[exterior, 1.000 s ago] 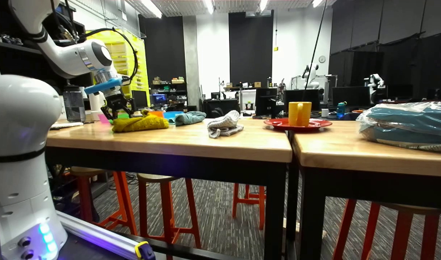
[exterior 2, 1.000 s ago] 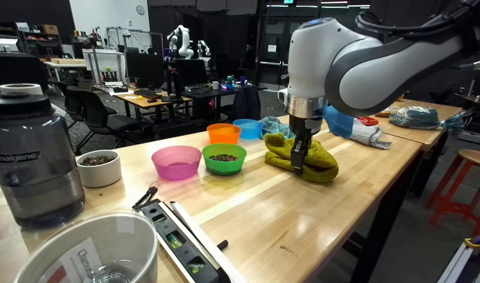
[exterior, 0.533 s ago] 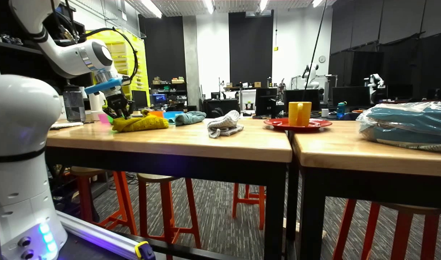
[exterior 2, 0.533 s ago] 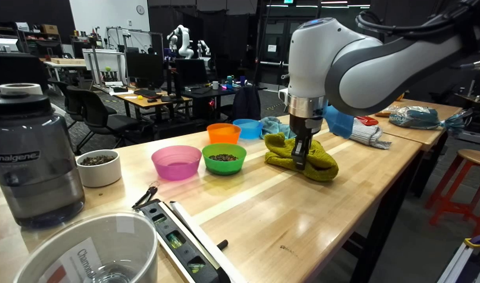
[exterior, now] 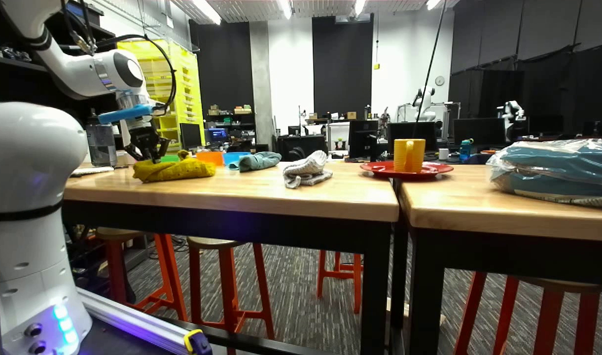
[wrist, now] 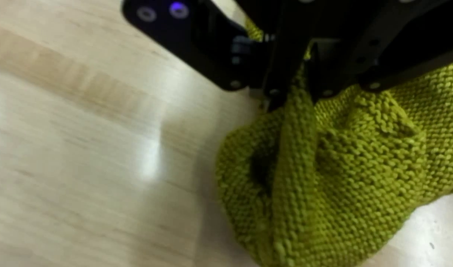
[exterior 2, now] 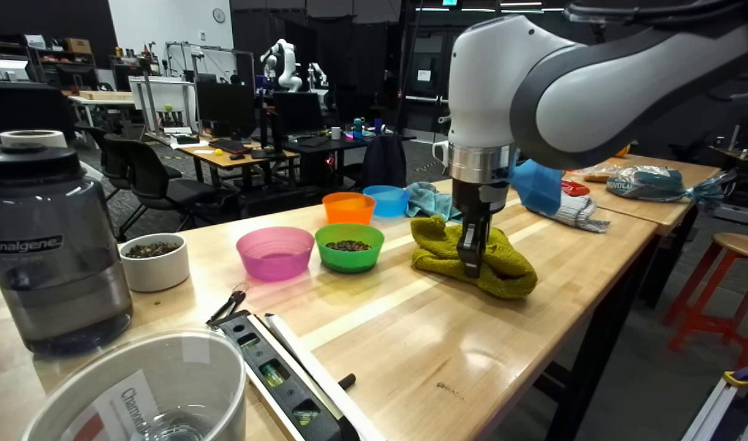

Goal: Fold the green thing

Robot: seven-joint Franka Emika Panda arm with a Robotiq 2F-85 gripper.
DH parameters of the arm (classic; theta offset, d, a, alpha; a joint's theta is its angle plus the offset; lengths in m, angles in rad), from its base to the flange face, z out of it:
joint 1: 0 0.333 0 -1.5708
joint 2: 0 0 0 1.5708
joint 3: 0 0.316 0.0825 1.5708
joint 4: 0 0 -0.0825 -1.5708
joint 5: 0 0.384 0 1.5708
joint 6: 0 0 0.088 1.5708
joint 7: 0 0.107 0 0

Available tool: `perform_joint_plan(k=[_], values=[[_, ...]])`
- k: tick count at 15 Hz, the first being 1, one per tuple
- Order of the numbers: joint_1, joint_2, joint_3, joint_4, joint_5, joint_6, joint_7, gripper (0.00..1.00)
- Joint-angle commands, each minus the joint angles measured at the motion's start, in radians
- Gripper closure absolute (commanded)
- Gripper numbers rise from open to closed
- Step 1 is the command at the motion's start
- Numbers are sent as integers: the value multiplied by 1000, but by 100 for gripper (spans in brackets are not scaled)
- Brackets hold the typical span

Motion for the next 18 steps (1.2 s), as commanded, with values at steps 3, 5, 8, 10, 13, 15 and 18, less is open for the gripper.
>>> perform_joint_plan(k=[3, 5, 8, 10, 13, 15, 18], values=[[51, -99, 2, -9, 92, -113, -38, 97], [62, -120, -15, -12, 122, -124, -84, 97], [66, -151, -51, -4, 189, -145, -171, 97], [61, -169, -82, 3, 226, -165, -230, 97], [51, -181, -136, 11, 268, -179, -319, 97], [43, -169, -181, 25, 298, -186, -386, 97], [30, -135, -245, 64, 343, -202, -473, 97]])
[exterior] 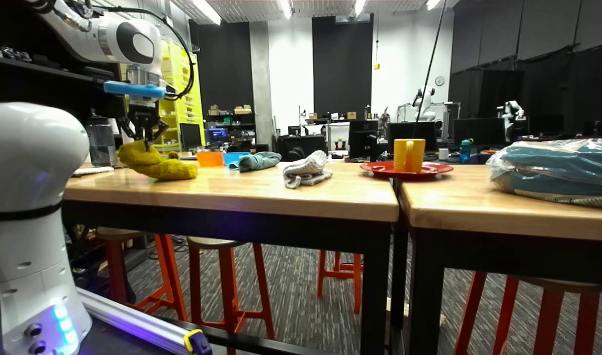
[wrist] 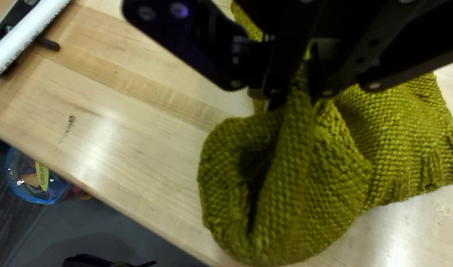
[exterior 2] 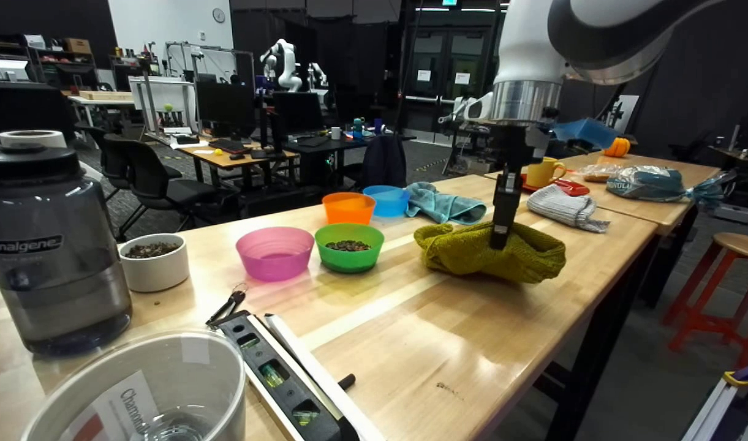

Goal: Fold the green thing

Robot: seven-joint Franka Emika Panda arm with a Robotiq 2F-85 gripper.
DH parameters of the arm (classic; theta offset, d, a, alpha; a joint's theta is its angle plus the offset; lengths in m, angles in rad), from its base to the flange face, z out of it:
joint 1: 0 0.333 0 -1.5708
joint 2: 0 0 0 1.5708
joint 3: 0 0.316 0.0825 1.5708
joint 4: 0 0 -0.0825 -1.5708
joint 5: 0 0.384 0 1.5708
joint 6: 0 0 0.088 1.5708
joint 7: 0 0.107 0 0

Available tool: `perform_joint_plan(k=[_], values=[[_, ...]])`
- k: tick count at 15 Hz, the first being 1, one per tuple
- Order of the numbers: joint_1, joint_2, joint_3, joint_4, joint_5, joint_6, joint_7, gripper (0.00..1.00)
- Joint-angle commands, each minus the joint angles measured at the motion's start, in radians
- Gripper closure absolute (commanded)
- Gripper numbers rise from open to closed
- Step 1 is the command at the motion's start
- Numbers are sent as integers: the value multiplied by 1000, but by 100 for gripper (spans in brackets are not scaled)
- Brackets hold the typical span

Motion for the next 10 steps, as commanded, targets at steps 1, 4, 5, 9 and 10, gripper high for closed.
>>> perform_joint_plan(k=[1, 4, 5, 9, 10], values=[[-21, 40, -62, 67, 59, -43, -105, 97], [-42, 103, -111, 130, 97, -57, -172, 97], [-50, 128, -123, 154, 110, -64, -187, 97], [-90, 249, -161, 257, 191, -114, -252, 97], [-104, 275, -161, 279, 211, -129, -253, 97]])
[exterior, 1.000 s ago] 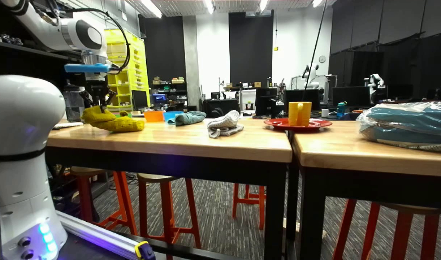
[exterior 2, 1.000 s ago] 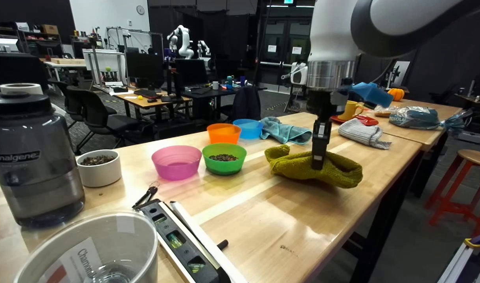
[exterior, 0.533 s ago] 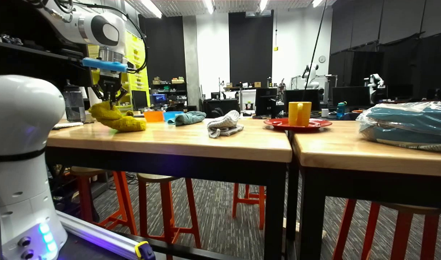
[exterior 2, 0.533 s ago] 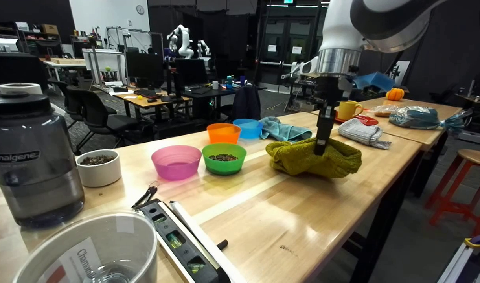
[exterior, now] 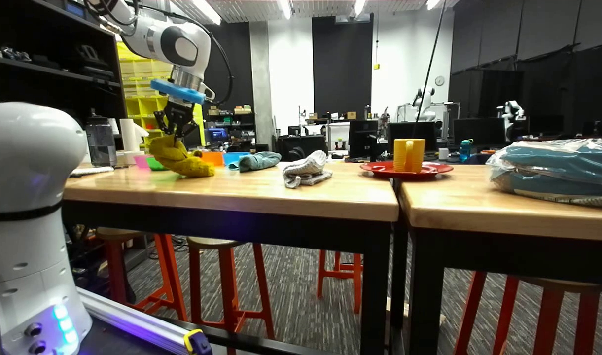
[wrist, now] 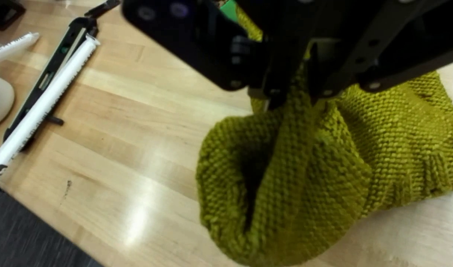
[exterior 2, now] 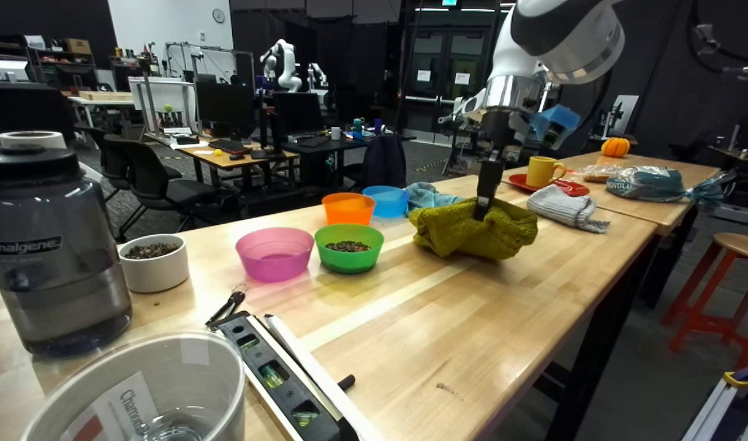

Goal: Fold the green thing

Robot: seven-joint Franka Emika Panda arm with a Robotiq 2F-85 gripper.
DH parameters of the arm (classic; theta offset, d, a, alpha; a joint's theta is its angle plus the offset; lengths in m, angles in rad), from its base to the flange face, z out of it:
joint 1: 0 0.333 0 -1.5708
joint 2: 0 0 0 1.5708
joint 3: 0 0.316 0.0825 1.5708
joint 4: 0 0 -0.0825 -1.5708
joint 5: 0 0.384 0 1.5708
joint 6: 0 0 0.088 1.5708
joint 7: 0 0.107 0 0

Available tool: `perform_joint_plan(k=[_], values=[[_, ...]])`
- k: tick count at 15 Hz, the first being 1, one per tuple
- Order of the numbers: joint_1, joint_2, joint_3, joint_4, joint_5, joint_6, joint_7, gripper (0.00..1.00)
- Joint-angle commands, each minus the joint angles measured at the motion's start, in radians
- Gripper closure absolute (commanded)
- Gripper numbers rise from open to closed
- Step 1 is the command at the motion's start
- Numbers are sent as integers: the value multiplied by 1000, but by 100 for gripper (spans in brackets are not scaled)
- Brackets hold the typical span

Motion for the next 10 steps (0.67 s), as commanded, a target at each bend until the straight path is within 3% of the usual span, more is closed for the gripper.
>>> perform_joint_plan(k=[1, 10], values=[[-47, 118, -6, 115, 81, -73, -37, 97], [-157, 242, 8, 238, 123, -84, -36, 97]])
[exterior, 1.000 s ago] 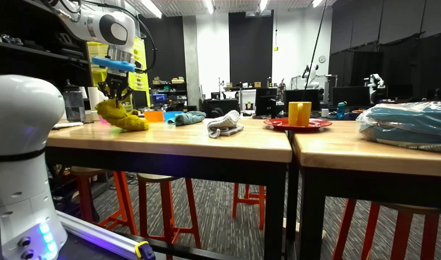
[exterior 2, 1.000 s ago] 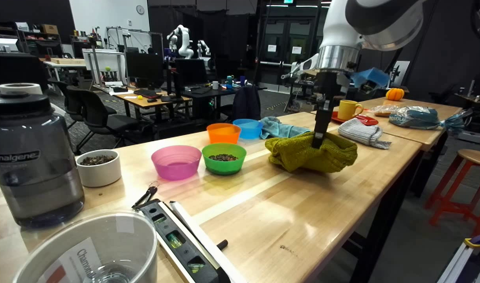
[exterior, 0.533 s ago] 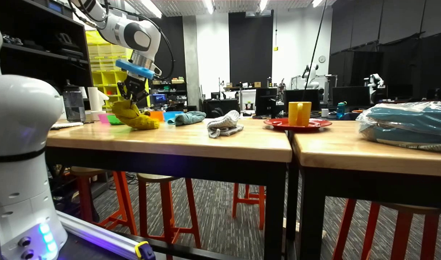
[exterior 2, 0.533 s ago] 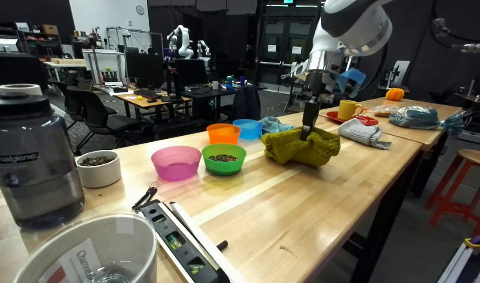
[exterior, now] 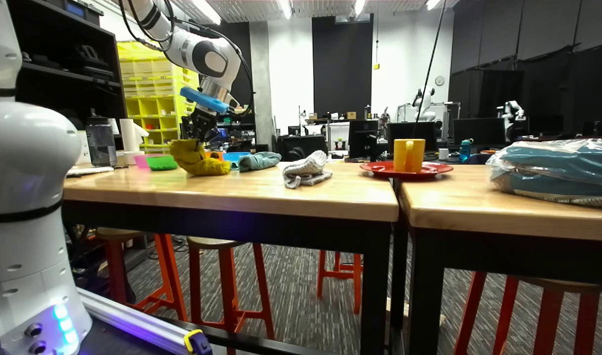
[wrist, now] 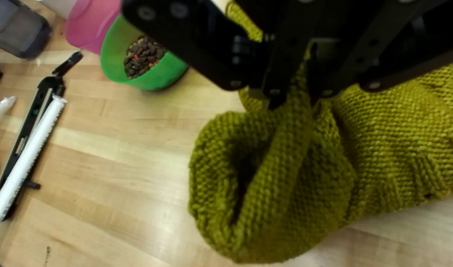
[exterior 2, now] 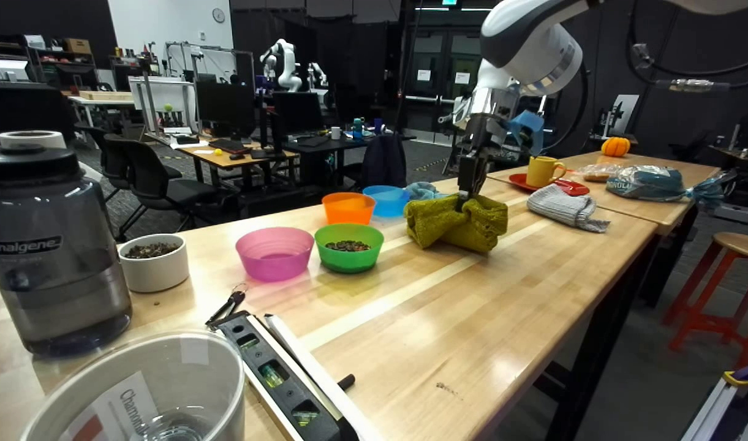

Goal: Fold the green thing

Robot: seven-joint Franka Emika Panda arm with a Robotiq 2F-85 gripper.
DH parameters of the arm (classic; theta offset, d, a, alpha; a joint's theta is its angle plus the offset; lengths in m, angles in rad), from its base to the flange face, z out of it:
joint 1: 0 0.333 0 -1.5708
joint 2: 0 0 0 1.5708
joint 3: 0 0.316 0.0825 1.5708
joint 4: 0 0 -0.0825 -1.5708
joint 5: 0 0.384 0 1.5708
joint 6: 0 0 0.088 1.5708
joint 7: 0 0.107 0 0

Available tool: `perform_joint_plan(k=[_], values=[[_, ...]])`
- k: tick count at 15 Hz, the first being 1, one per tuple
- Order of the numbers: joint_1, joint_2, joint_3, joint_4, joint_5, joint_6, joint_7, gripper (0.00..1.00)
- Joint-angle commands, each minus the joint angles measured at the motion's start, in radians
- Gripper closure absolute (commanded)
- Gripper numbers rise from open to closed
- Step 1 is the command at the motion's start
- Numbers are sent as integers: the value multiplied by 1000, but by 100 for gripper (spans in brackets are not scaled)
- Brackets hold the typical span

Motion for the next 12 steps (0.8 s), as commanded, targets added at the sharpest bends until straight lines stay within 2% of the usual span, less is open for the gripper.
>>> perform_joint_plan(k=[1, 4, 7, 12], values=[[-54, 34, 4, 60, 52, -51, -26, 97], [-88, 36, -2, 65, 157, -80, -39, 97], [-112, 38, -1, 49, 231, -61, -32, 97], [-138, 45, 1, 31, 219, -4, 16, 97]])
